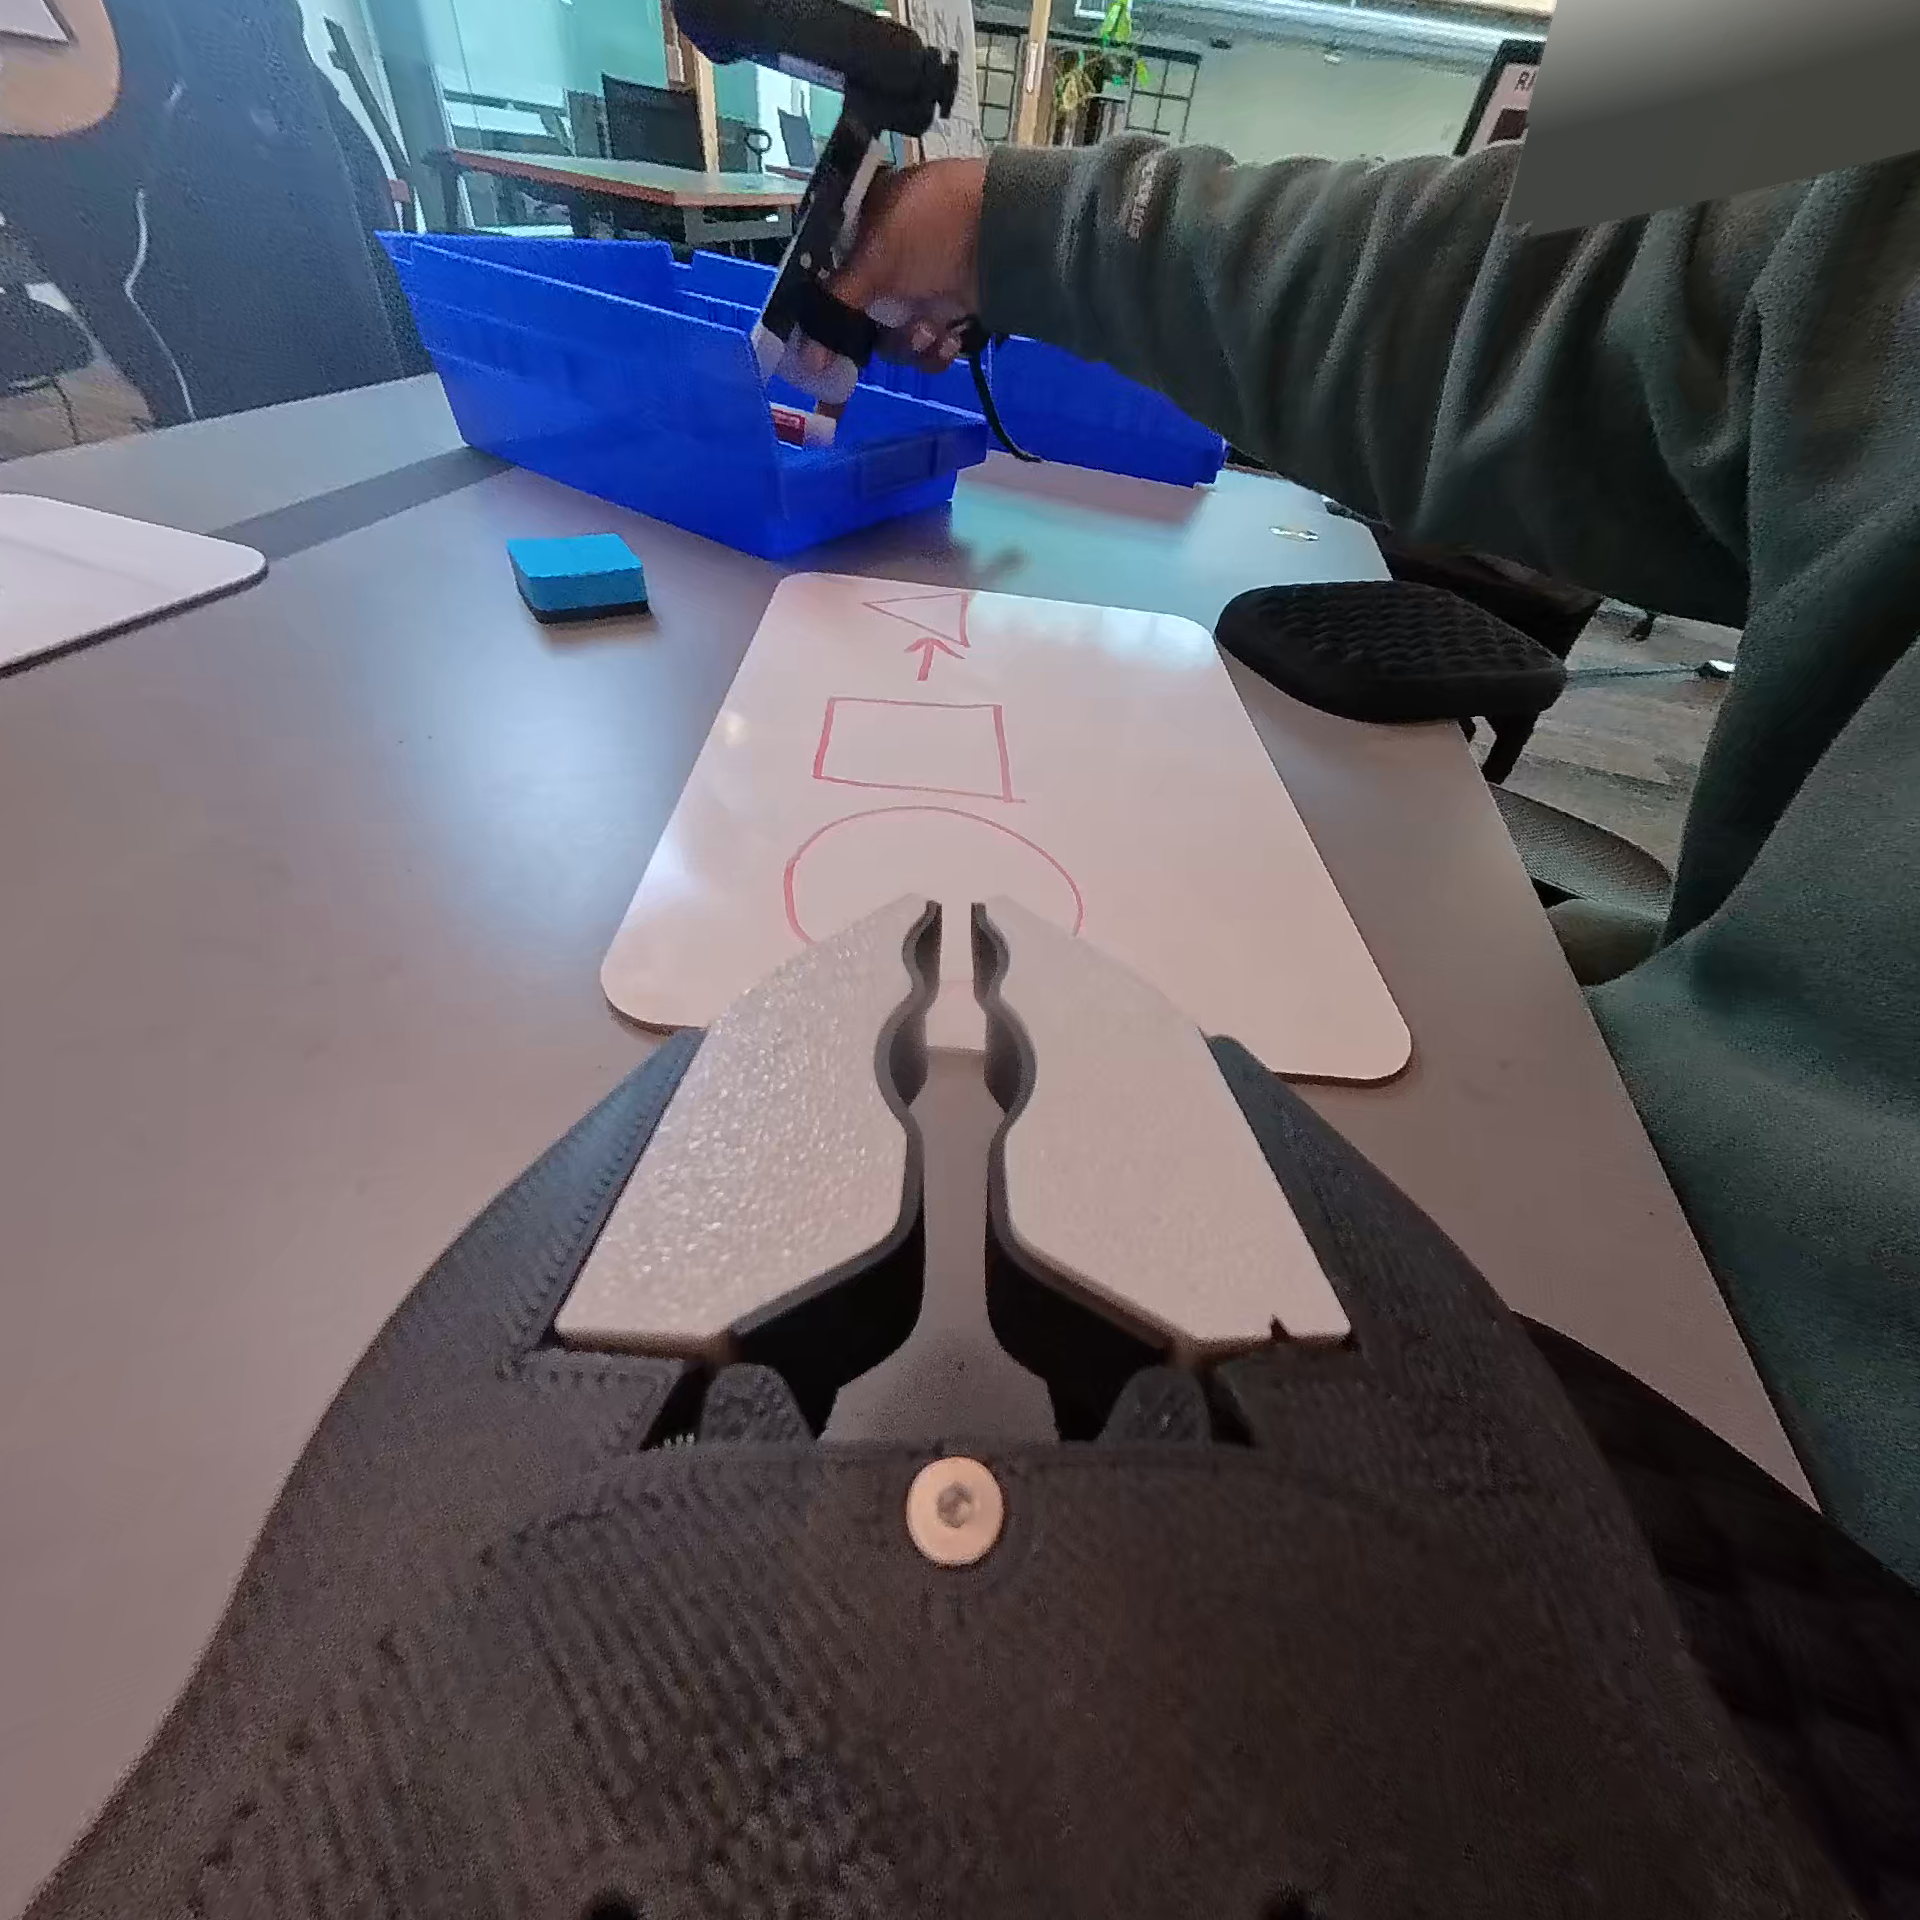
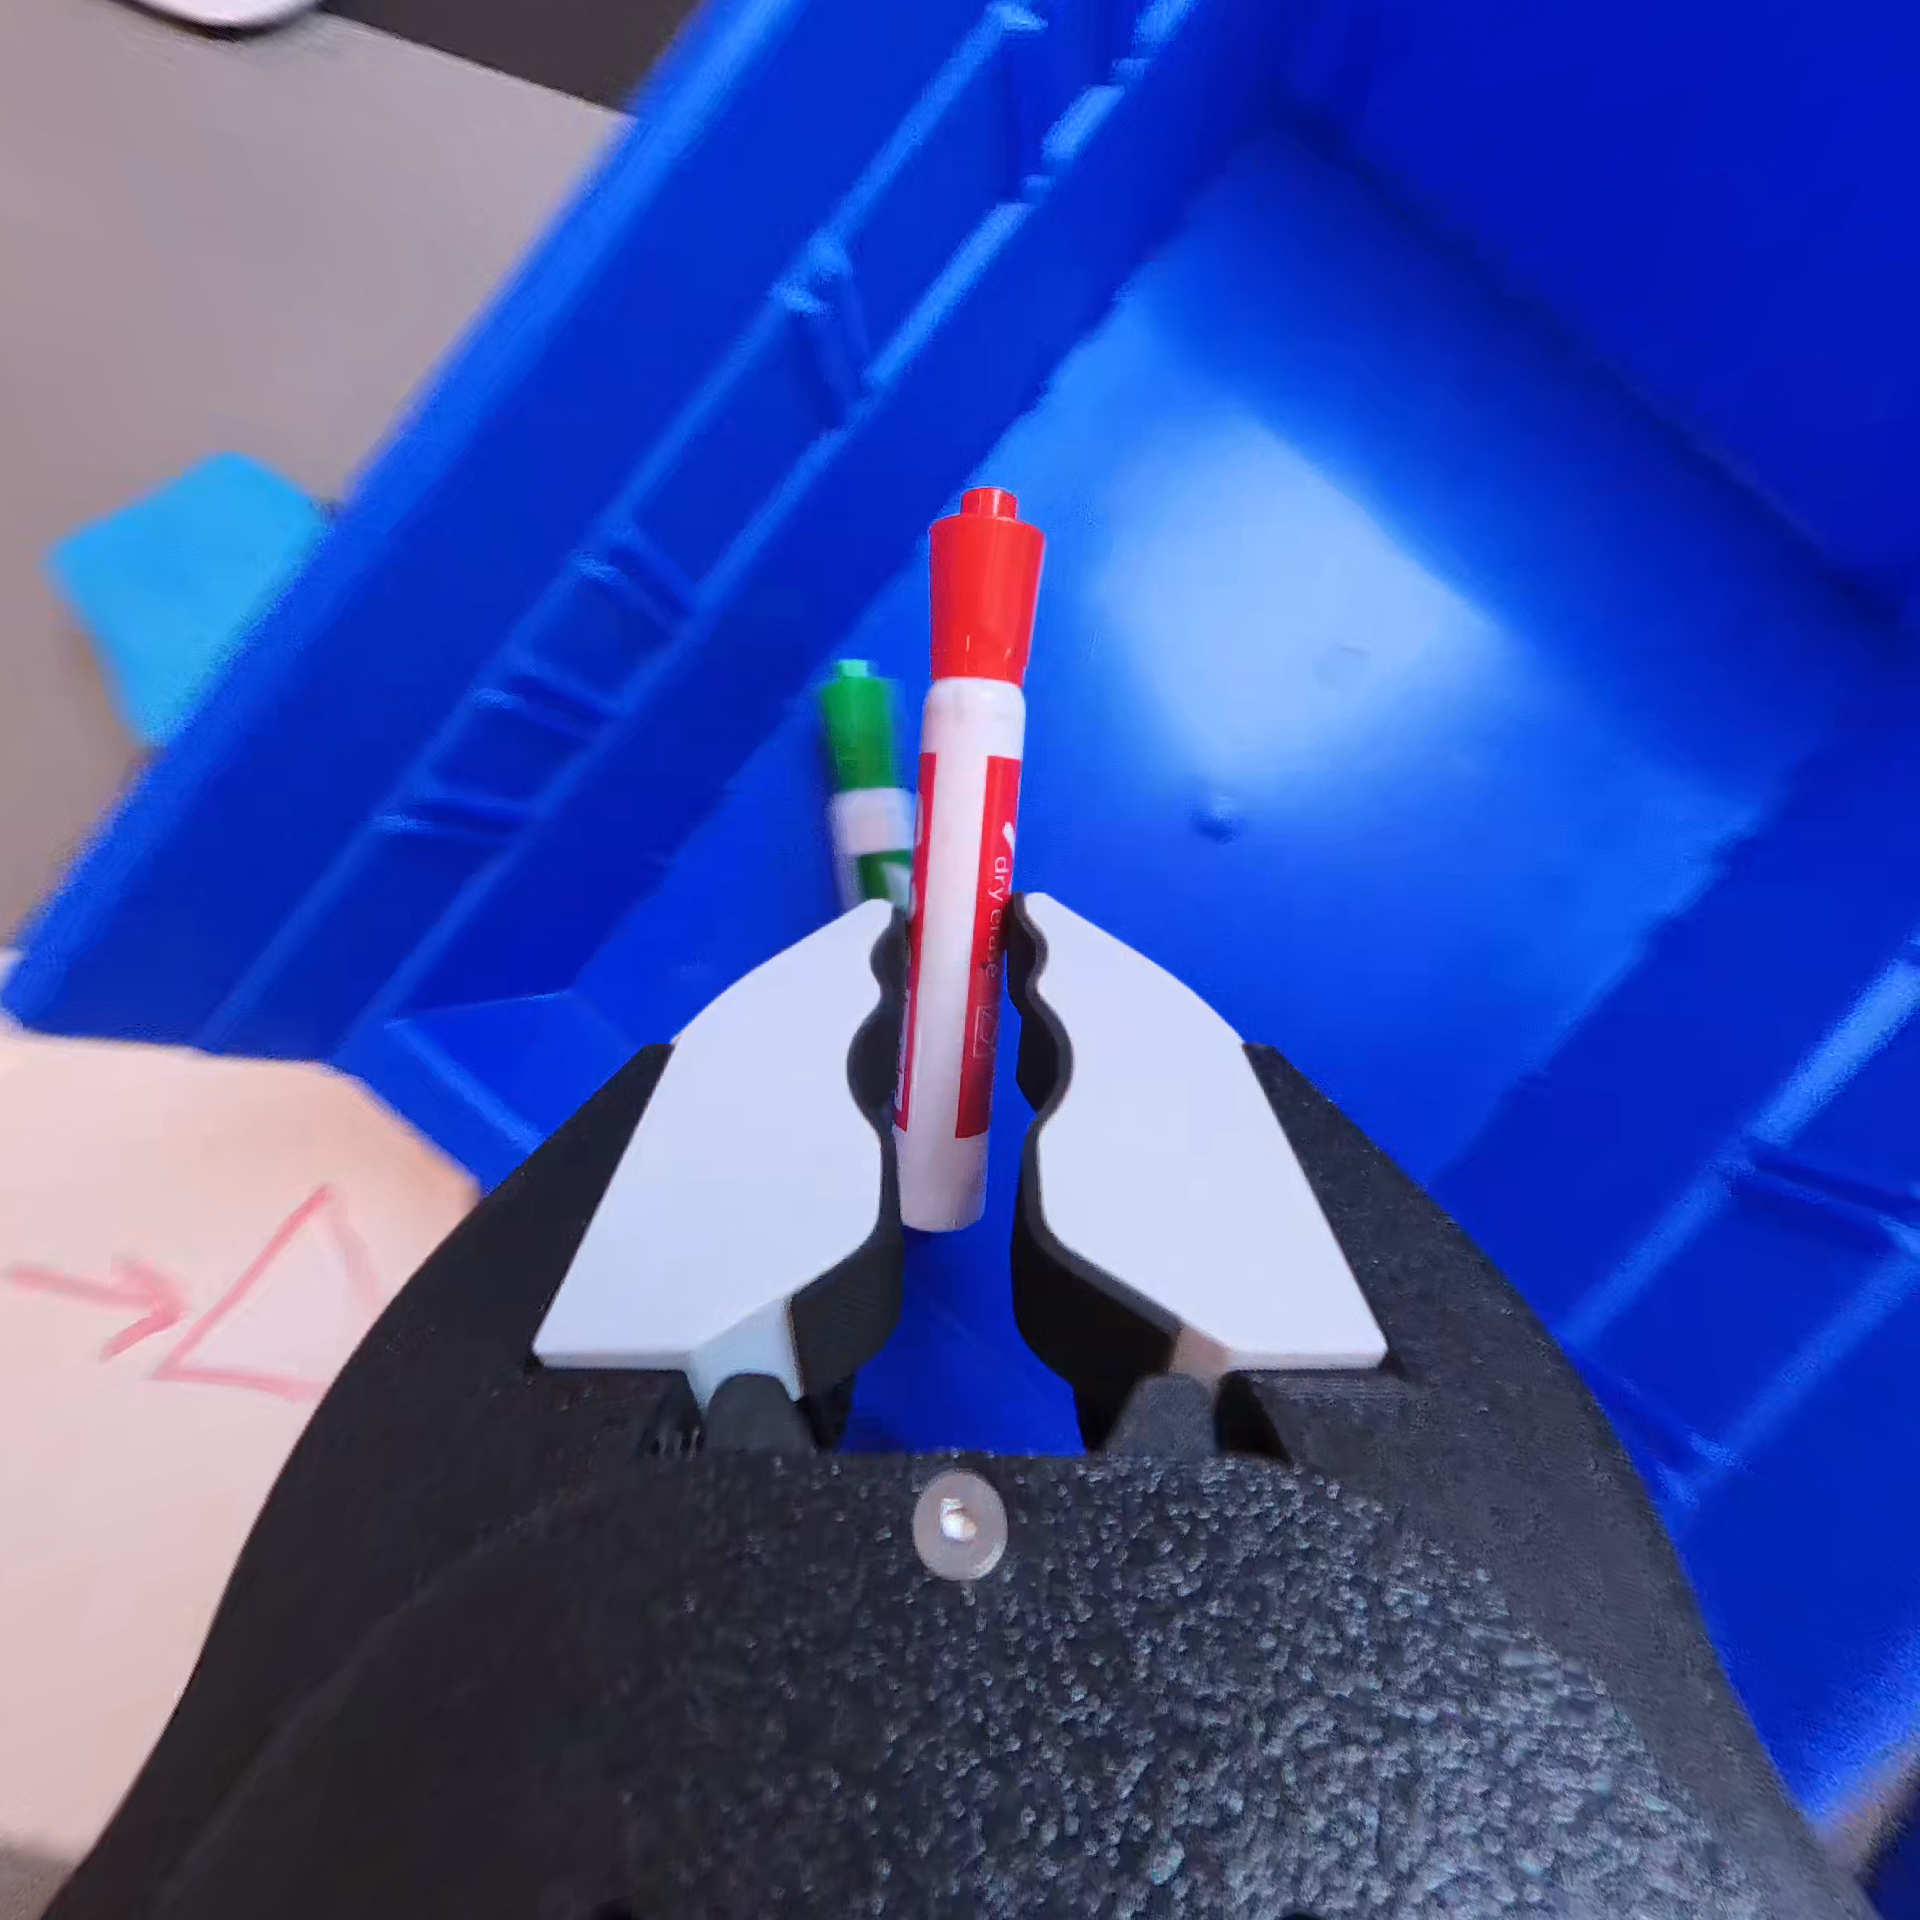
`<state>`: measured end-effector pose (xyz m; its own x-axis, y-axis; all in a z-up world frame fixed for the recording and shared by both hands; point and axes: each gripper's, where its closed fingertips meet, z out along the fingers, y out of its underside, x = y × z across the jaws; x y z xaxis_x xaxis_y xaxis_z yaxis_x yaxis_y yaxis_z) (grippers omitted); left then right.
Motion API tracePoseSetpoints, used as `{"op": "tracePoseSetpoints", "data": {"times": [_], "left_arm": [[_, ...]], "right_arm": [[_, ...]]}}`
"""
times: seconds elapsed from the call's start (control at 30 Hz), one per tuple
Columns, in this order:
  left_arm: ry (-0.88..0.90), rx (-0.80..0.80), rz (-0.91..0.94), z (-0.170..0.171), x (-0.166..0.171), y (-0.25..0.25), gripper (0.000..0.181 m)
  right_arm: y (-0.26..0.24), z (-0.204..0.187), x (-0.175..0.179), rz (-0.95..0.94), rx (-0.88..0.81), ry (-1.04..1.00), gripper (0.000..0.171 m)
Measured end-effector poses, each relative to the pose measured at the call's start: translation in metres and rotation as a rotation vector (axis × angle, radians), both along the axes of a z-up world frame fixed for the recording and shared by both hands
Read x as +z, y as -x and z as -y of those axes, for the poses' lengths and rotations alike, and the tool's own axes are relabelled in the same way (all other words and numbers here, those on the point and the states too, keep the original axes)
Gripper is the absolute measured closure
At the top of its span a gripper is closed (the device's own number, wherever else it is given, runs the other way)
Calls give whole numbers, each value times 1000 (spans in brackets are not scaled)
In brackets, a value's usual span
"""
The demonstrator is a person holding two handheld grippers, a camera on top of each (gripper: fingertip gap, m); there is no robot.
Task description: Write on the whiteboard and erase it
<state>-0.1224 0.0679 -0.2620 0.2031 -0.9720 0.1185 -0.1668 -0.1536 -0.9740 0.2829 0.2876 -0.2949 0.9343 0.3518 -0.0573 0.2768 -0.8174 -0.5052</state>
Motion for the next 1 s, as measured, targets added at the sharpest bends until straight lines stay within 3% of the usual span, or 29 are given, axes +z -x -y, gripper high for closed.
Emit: {"op": "tracePoseSetpoints", "data": {"times": [0.07, 0.17, 0.4, 0.63, 0.87, 1.0], "left_arm": [[15, -12, -5, 1, -2, -1, 175], [25, -18, 1, 1, -2, -2, 175], [26, -8, 0, -1, -2, -1, 175], [34, -17, -4, -1, -3, -1, 175], [19, -25, -19, 1, -4, -2, 173], [34, -30, -6, 0, -3, 0, 171]], "right_arm": [[20, 11, -2, -60, 76, 74, 153], [16, 20, -21, 65, 121, 168, 153], [-7, 3, -21, 176, 51, 148, 153], [11, 16, -26, 227, 154, 167, 153], [-29, -10, -35, 358, -38, 123, 152], [-34, -20, -23, 267, -109, 77, 131]]}}
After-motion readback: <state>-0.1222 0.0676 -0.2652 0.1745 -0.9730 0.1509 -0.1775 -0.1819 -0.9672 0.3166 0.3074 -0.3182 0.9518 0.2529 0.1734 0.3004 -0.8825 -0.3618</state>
